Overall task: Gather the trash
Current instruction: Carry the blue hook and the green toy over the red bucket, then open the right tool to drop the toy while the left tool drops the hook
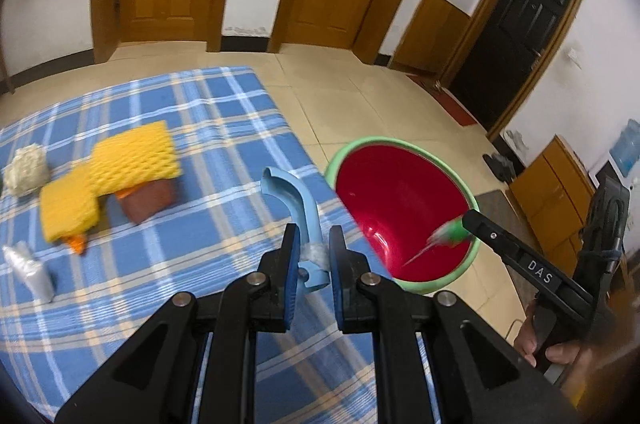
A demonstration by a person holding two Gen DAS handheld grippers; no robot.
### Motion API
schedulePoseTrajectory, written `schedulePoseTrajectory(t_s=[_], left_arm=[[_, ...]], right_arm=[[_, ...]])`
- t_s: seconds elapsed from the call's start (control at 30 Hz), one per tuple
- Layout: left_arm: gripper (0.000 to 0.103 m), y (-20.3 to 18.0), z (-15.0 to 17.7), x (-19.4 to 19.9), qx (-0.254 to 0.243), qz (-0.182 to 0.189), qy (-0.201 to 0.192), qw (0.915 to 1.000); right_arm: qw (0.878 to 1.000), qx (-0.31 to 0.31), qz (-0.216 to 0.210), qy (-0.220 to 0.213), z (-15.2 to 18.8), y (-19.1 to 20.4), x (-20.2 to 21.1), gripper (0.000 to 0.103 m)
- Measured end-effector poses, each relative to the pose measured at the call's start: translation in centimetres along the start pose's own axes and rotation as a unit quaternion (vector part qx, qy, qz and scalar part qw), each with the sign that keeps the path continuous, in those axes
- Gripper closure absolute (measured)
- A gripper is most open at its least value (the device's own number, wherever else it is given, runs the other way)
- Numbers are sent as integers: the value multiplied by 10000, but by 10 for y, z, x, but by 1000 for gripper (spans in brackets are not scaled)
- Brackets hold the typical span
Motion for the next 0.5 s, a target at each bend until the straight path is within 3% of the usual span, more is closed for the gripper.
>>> schedulePoseTrajectory(t_s=[0.5], left_arm=[[90,-57,-10,-54,-661,99,479,9966]], right_arm=[[9988,-473,31,-88,-3,-41,3,46]])
Point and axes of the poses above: each gripper's, at about its wrist camera, not at the fingertips, and x roughly against the way its jaws point, y to its left, z to its underside, the point moved 7 cm from there along -x, roughly the way its jaws point, and after that the axes turned 14 degrees about y, right-handed, at the moved point
